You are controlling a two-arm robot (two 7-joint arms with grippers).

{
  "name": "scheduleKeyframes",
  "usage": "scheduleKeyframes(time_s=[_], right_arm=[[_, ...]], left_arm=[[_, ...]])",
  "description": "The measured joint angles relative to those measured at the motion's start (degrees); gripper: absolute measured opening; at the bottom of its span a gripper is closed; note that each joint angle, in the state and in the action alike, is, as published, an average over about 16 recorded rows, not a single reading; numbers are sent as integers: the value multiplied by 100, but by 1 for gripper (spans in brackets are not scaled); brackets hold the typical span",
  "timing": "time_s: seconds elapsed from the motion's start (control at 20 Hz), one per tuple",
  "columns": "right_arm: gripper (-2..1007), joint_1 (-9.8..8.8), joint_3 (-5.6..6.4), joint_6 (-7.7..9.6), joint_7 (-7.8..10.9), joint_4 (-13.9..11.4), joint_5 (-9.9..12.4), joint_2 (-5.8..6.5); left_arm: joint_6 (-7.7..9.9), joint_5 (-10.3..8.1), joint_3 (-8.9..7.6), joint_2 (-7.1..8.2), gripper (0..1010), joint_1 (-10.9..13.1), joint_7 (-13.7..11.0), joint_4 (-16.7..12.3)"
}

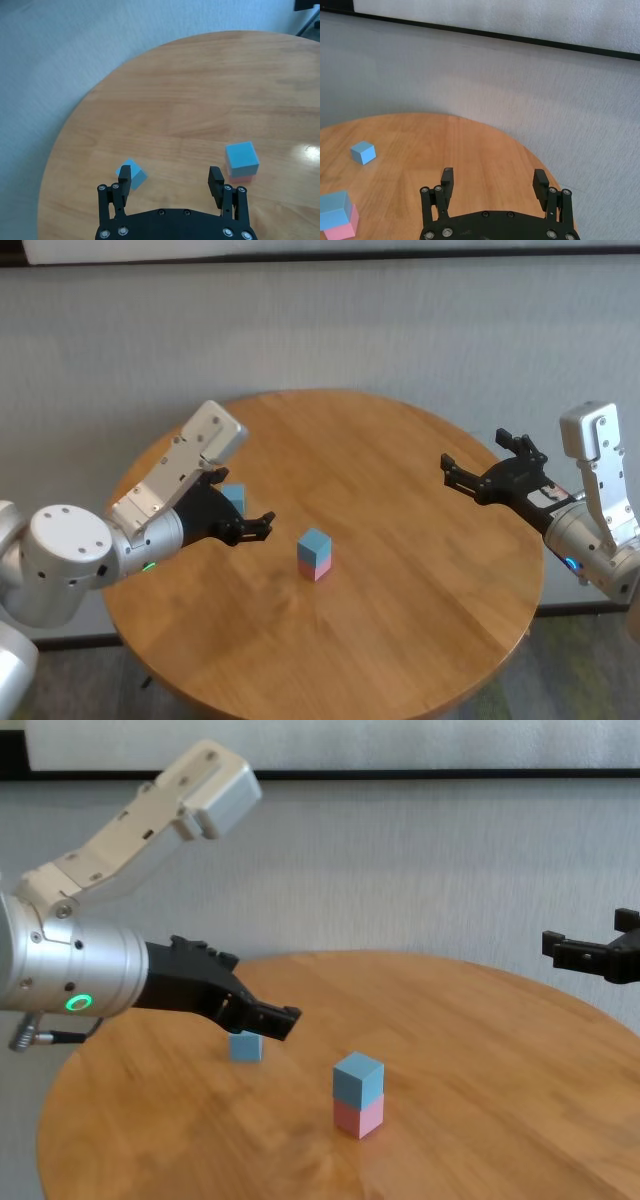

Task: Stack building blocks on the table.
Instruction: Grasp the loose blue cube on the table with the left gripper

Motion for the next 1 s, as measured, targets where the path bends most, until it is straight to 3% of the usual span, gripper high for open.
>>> scheduleKeyframes(time_s=[0.6, 1.0], right_arm=[[1000, 24, -24, -18, 5, 38, -16, 1], [1000, 30, -30, -23, 6, 49, -21, 1]], left_arm=[[589, -158, -507, -350, 1000, 47, 329, 325], [913, -36, -529, -625, 1000, -254, 400, 841]])
